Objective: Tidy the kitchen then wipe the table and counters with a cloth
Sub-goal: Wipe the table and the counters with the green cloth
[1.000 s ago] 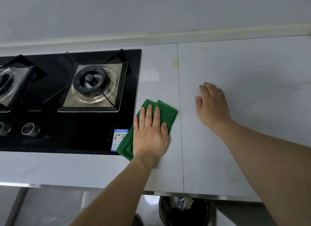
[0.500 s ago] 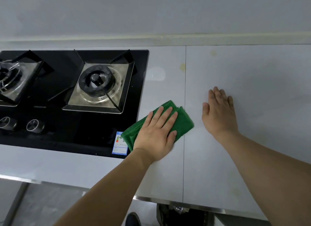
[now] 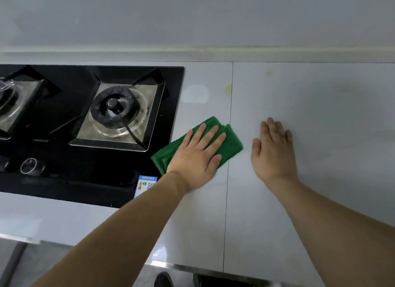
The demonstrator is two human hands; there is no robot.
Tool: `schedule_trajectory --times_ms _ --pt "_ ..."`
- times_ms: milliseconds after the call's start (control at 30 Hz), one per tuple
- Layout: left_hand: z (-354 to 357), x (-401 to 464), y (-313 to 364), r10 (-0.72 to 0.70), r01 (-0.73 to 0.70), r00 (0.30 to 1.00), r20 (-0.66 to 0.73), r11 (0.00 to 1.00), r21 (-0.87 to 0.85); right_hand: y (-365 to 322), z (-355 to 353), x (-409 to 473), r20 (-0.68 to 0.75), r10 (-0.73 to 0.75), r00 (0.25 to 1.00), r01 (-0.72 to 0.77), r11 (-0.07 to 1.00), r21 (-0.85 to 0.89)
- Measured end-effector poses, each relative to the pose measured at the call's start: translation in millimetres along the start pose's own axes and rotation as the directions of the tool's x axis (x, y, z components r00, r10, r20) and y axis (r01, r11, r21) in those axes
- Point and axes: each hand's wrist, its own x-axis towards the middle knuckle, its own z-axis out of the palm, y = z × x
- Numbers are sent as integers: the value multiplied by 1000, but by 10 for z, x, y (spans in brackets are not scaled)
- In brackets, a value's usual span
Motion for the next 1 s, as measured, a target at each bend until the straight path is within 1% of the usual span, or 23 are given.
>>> schedule_trajectory --times_ms 67,100,167,233,300,367,433,500,567,600,667,733,800,833,900,933,1000 --pt "-13 93 -124 139 -140 990 14 989 37 4 6 4 -2 0 1000 0 1000 7" --pt "-15 136 -168 182 -182 983 18 982 43 9 14 5 -9 0 1000 0 1000 12" --pt "-8 192 -209 213 -214 977 18 976 38 17 25 6 -11 1 1000 -1 1000 12" --pt "-13 216 -197 177 -177 984 -5 984 23 21 33 13 -5 1 1000 -1 1000 10" --pt "-16 235 -154 77 -77 996 -35 997 -13 28 35 14 -6 1 1000 -1 1000 6" --pt "-17 294 -110 -89 84 993 -72 994 -67 21 40 7 -17 0 1000 0 1000 -7" --pt "-16 426 -55 -280 266 954 -104 955 -128 7 39 10 -36 5 999 -5 1000 -2" --pt "-18 541 15 -455 430 884 -111 882 -192 -4 40 10 -30 -3 1000 3 1000 -6" --pt "-34 623 71 -536 506 839 -98 833 -224 2 41 20 -31 -3 1000 2 1000 -8" --pt "-37 644 84 -539 511 838 -88 830 -223 7 43 20 -31 -2 1000 1 1000 -10" --pt "-48 647 67 -506 484 859 -75 851 -204 13 48 22 -33 -5 999 5 1000 -12" --pt "-65 647 -3 -410 395 909 -70 904 -162 10 50 22 -38 -8 999 7 1000 -11" --pt "-80 681 -91 -222 216 973 -58 972 -93 12 59 15 -40 -10 999 10 1000 -20" --pt "-92 712 -145 -117 114 992 -52 992 -49 16 67 23 -44 -13 999 12 1000 -22" --pt "-112 782 -251 48 -48 998 -33 999 15 20 79 27 -59 -11 998 10 1000 -14" --pt "-115 813 -292 93 -92 995 -29 995 22 25 82 26 -72 -9 997 9 1000 -5" --pt "-112 833 -333 116 -116 992 -41 993 10 20 85 21 -89 -9 996 10 1000 8"
